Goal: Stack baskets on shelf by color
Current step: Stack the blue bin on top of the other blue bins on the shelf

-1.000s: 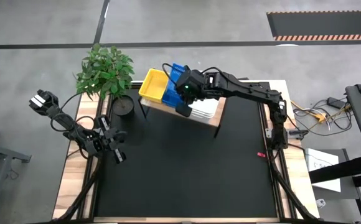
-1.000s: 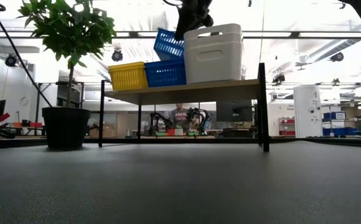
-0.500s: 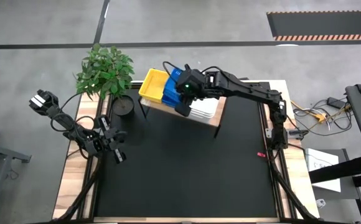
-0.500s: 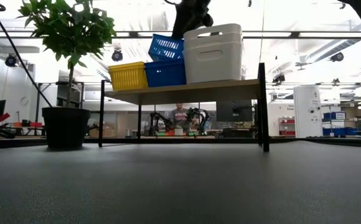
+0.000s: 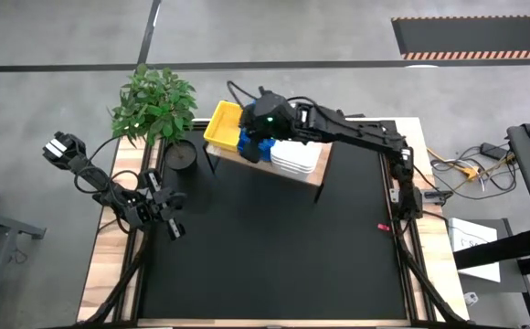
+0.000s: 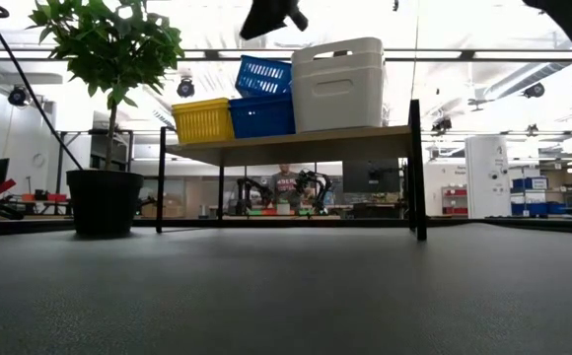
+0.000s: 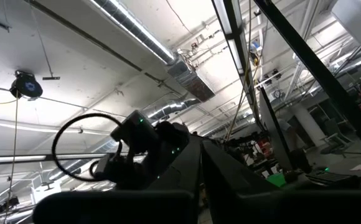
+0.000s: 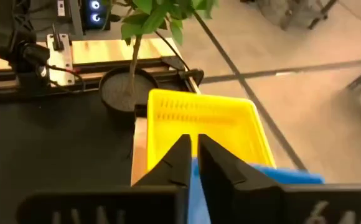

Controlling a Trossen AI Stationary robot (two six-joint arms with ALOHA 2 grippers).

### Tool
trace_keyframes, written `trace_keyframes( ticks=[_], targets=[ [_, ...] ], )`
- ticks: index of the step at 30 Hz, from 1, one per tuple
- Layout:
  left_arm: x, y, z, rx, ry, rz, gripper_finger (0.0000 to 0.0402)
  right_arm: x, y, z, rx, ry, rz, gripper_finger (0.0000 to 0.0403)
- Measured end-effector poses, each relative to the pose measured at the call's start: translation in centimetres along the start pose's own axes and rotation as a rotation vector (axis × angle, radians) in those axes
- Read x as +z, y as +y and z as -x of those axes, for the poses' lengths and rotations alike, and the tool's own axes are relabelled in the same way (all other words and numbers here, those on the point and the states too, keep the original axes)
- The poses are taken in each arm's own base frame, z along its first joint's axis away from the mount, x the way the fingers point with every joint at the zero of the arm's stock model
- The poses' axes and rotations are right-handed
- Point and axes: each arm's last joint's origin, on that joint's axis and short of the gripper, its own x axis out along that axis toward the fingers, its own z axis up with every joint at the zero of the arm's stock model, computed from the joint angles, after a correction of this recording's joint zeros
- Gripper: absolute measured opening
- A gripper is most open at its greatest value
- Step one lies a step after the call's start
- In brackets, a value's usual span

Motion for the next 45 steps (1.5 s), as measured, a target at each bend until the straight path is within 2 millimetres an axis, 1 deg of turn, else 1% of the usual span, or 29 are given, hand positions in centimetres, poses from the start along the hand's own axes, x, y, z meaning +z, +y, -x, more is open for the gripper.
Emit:
trace_keyframes(
  ticks=[2, 5, 7, 9, 11, 14, 20, 22, 23, 25, 31, 34, 37, 41, 45],
  targets=[
    [0.0, 0.0, 0.0, 0.0, 0.0, 0.0, 0.0, -0.2, 0.3, -1.3, -0.002, -0.009, 0.024, 0.0013],
    [0.0, 0.0, 0.0, 0.0, 0.001, 0.0, 0.0, -0.7, 0.5, -3.1, -0.005, 0.008, 0.048, 0.0009],
    [0.0, 0.0, 0.0, -0.002, 0.001, -0.001, 0.0, -1.1, 0.4, -3.9, -0.006, 0.032, 0.052, 0.0009],
    [0.0, 0.0, 0.0, -0.002, 0.001, -0.001, 0.0, -1.3, 0.4, -4.0, -0.006, 0.051, 0.046, 0.0009],
    [0.0, 0.0, 0.0, -0.002, 0.001, -0.001, 0.0, -1.1, 0.2, -3.8, -0.008, 0.05, 0.044, 0.0009],
    [0.0, 0.0, 0.0, -0.002, 0.001, -0.001, 0.0, -0.4, 0.0, -2.8, -0.009, 0.024, 0.029, 0.0009],
    [0.0, 0.0, 0.0, -0.001, 0.0, -0.003, 0.0, 0.9, 0.1, 0.6, 0.03, -0.036, 0.017, 0.0009],
    [0.0, 0.1, 0.0, 0.002, -0.001, -0.001, 0.0, 1.3, 0.0, 1.1, 0.027, -0.059, 0.007, 0.0009],
    [0.1, 0.1, 0.0, 0.004, -0.002, 0.0, 0.0, 1.2, -0.3, 1.0, 0.021, -0.056, 0.001, 0.0009],
    [0.1, 0.1, 0.0, 0.004, -0.003, 0.001, 0.0, 0.8, -0.8, 0.1, 0.007, -0.037, 0.001, 0.0009],
    [0.1, 0.1, 0.0, 0.004, -0.002, 0.0, 0.0, -1.1, -2.1, -3.8, -0.025, 0.05, -0.001, 0.0009],
    [0.1, 0.1, 0.0, 0.004, -0.002, 0.001, 0.0, -2.0, -2.7, -5.2, -0.036, 0.099, -0.008, 0.0009],
    [0.1, 0.1, 0.0, 0.004, -0.002, 0.0, 0.0, -2.3, -3.0, -5.5, -0.042, 0.11, -0.01, 0.0008],
    [0.0, 0.1, 0.0, 0.003, -0.002, -0.001, 0.0, -1.8, -2.9, -5.0, -0.038, 0.078, -0.021, 0.0008],
    [0.1, 0.1, 0.0, 0.004, -0.003, 0.0, 0.0, -2.2, -2.9, -5.4, -0.04, 0.097, -0.022, 0.0008]
  ],
)
